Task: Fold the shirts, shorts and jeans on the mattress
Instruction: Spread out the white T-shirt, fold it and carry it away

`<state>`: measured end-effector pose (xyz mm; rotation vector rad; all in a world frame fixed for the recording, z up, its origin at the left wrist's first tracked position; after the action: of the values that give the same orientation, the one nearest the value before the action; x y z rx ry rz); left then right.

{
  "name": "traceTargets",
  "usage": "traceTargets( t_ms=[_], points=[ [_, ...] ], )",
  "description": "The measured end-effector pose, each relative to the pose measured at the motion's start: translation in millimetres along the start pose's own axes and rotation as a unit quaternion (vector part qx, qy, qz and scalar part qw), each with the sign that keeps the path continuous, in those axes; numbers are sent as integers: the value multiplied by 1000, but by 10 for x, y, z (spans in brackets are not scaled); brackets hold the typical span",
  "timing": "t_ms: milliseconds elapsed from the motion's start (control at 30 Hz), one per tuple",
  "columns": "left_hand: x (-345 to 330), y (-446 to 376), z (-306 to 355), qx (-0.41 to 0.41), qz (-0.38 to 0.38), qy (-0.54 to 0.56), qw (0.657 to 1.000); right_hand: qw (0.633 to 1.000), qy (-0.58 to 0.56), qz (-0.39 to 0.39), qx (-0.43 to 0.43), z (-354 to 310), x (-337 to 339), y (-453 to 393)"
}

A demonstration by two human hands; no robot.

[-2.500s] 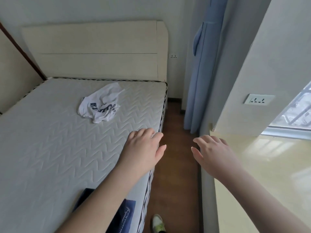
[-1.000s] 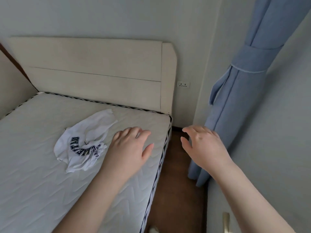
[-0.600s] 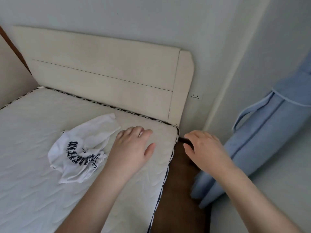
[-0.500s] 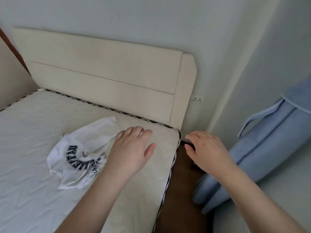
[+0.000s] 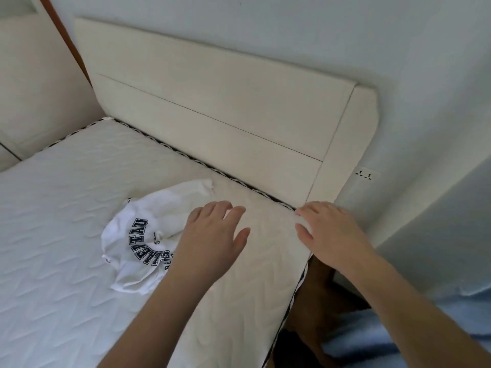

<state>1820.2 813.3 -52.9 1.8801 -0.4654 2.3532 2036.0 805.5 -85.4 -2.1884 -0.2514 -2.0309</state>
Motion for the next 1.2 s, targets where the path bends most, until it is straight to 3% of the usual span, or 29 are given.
traceTargets(
  t_ms=[433, 900, 1200],
  points=[
    [-620, -634, -757, 197, -4, -37, 980, 979, -22, -58, 192, -60, -582, -1842],
    [-1540, -44, -1926, 338, -60, -39, 939, 934, -1, -158, 320, -1012, -1734, -2635],
    [-2597, 188, -2907, 390, -84, 12, 917, 902, -9, -202, 381, -1999, -3071, -3026]
  ],
)
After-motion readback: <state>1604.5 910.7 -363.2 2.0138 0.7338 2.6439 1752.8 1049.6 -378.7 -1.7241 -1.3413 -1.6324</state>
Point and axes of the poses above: each hand's wrist, its own y-axis away from the middle knuckle, its own x-axis out of the back of the hand, z = x × y, the point moved 5 cm from there along -y, towards the middle knuckle, and after that the axes turned 9 degrees about x, right-handed, at the moved point
